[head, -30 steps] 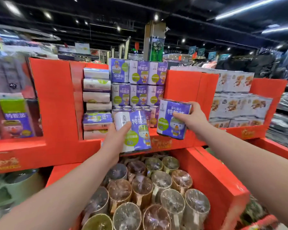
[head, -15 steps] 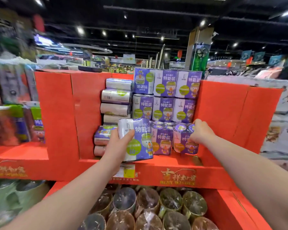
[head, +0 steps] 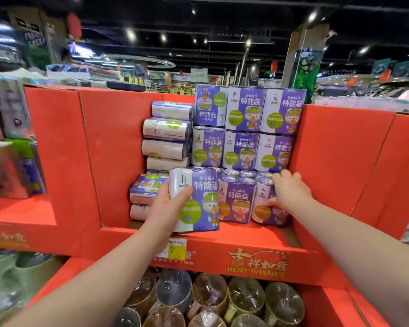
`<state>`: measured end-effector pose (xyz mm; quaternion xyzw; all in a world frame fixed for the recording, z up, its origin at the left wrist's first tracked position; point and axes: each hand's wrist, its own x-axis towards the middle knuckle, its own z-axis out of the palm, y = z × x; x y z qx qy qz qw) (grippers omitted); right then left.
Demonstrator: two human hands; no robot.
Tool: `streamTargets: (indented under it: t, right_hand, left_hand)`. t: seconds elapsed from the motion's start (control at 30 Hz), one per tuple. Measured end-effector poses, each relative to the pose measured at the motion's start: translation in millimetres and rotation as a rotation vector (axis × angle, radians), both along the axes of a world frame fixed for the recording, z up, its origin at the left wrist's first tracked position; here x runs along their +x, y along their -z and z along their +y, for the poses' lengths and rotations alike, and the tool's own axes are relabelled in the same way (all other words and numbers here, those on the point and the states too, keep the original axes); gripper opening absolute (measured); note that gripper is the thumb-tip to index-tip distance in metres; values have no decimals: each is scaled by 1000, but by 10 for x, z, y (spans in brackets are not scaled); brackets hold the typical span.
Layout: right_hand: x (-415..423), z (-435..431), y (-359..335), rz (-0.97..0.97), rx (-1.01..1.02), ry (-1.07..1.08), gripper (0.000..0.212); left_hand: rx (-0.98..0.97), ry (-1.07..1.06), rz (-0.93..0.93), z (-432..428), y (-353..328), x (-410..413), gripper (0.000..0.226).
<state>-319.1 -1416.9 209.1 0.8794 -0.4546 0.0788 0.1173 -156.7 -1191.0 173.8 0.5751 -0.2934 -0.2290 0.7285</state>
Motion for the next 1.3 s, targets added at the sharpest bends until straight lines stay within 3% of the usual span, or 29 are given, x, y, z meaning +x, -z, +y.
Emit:
streamTargets:
  t: [0.1, 0.23, 0.3, 0.33, 0.4, 0.47, 0.5, 0.63, 0.7, 0.77, 0.9, 1.1, 1.3]
  right_hand:
    - [-4, -2, 40, -45, 10, -10, 62]
    - [57, 84, -42, 33, 26, 42, 65]
    - [170, 169, -115, -95, -5, -76, 52]
    - [252, 246, -160, -262, 56, -186, 47]
    - [393, 516, -300, -598, 428, -370, 39]
    - [479, 780, -385, -657, 824, -440, 40]
    - [505, 862, -399, -614, 886, -465, 43]
    - [624, 778, -449, -738, 775, -488, 58]
    - [710, 637, -545, -851, 701, -406, 66]
    - [806, 521, -643, -914, 646, -335, 74]
    - [1073, 373, -719, -893, 521, -283, 76]
    - [1362, 275, -593, -928, 530, -199, 69]
    - [1406, 289, -442, -603, 481, -102, 63]
  left_hand:
    - [26, 13, -21, -27, 15, -22, 22]
    - [84, 50, -41, -43, -40, -63, 52]
    - [83, 63, -37, -58, -65, -60, 56]
    - [73, 73, -37, -64, -79, -63, 54]
    - [52, 92, -40, -90, -91, -66, 55]
    - [52, 108, -71, -111, -108, -66, 64]
    - [67, 105, -105, -112, -116, -49, 70]
    - [300, -44, -444, 34, -129, 164, 81]
    - [627, -188, -804, 157, -44, 326, 66]
    - [786, -216, -1007, 230, 16, 383, 48]
    - [801, -215, -1055, 217, 3, 339, 27]
    - [799, -224, -1054, 224, -12, 352, 23]
    - [784, -246, -1047, 228, 8, 367, 18]
